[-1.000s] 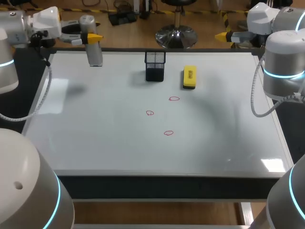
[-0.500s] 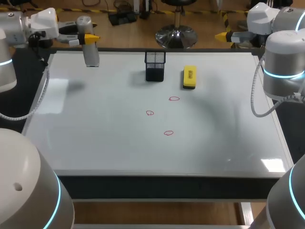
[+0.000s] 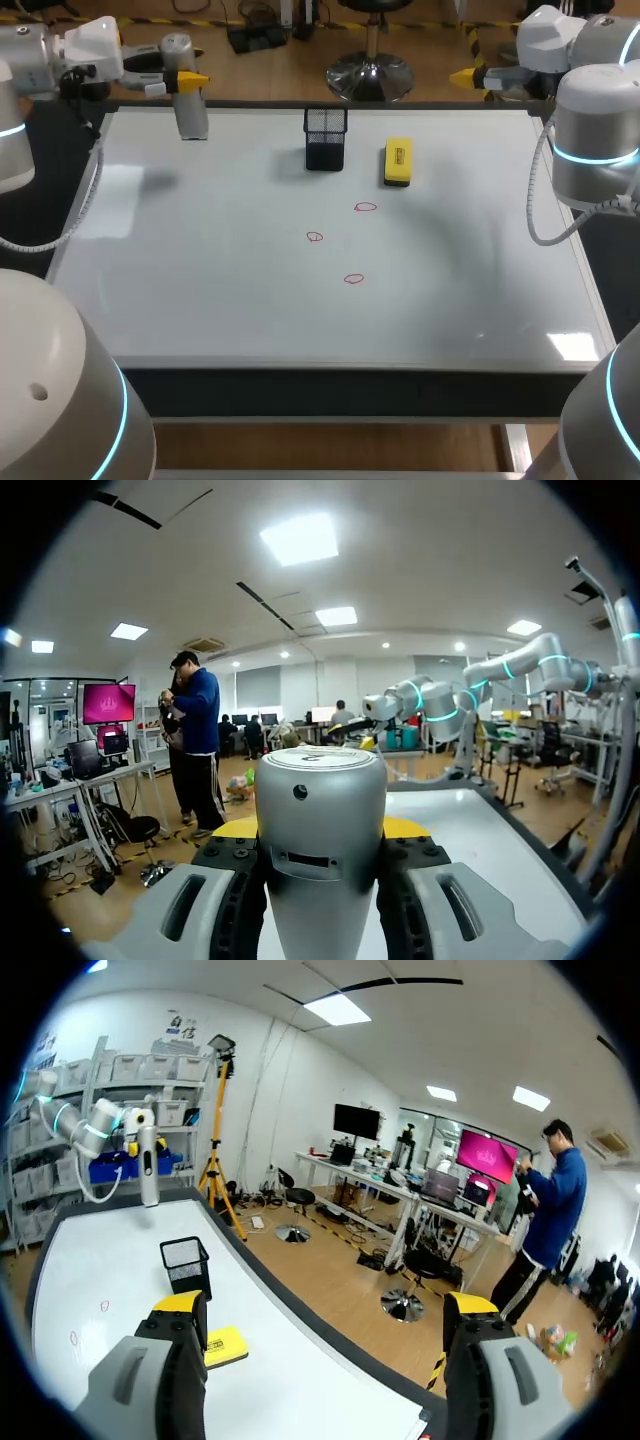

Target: Pick up the inspection probe, press it on each red-marked spot on the whiteboard one by one, put down the probe, pick up the eraser, and wipe off all the red marks.

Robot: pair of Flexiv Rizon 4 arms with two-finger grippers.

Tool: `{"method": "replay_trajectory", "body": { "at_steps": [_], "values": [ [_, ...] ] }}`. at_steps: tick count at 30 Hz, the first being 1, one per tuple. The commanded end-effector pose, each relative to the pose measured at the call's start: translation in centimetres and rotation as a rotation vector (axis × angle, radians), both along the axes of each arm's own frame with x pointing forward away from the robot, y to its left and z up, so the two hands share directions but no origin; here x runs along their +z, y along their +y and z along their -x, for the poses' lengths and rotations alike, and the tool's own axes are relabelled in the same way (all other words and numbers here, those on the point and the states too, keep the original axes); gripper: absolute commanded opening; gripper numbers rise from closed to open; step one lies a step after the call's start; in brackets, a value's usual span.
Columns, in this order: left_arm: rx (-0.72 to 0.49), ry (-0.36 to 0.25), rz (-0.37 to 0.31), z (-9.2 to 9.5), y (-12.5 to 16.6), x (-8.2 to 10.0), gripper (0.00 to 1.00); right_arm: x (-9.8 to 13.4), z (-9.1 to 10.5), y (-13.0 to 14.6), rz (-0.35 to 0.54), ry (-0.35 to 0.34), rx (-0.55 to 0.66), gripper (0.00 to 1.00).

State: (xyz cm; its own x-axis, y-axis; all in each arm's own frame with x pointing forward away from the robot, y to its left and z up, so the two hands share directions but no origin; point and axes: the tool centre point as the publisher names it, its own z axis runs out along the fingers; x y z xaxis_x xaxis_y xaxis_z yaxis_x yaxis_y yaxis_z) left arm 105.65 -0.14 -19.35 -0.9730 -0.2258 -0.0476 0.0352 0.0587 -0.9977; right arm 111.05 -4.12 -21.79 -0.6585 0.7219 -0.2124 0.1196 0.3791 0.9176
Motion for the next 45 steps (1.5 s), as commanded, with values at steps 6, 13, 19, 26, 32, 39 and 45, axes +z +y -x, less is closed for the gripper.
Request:
{"method": "replay_trajectory", "body": {
  "at_steps": [6, 13, 19, 26, 32, 39, 45],
  "values": [
    [0.001, 0.0, -0.001, 0.0, 0.0, 0.1, 0.0, -0.8, 0.5, 1.5, 0.482, 0.065, 0.449, 1.0],
    [0.001, 0.0, -0.001, 0.0, 0.0, 0.1, 0.0, -1.9, 1.2, 2.6, 0.904, 0.078, 0.701, 1.0],
    [0.001, 0.0, -0.001, 0.0, 0.0, 0.1, 0.0, -2.7, 1.3, 3.3, 1.146, 0.064, 0.963, 1.0],
    [0.001, 0.0, -0.001, 0.0, 0.0, 0.1, 0.0, -3.2, 0.6, 4.1, 1.302, 0.101, 1.173, 1.0],
    [0.001, 0.0, -0.001, 0.0, 0.0, 0.1, 0.0, -3.1, 0.3, 5.1, 1.374, 0.105, 1.352, 1.0],
    [0.001, 0.0, -0.001, 0.0, 0.0, 0.1, 0.0, -3.3, 0.4, 5.6, 1.312, 0.123, 1.498, 1.0],
    [0.001, 0.0, -0.001, 0.0, 0.0, 0.1, 0.0, -3.0, 0.4, 5.6, 1.267, 0.113, 1.47, 1.0]
  ]
}}
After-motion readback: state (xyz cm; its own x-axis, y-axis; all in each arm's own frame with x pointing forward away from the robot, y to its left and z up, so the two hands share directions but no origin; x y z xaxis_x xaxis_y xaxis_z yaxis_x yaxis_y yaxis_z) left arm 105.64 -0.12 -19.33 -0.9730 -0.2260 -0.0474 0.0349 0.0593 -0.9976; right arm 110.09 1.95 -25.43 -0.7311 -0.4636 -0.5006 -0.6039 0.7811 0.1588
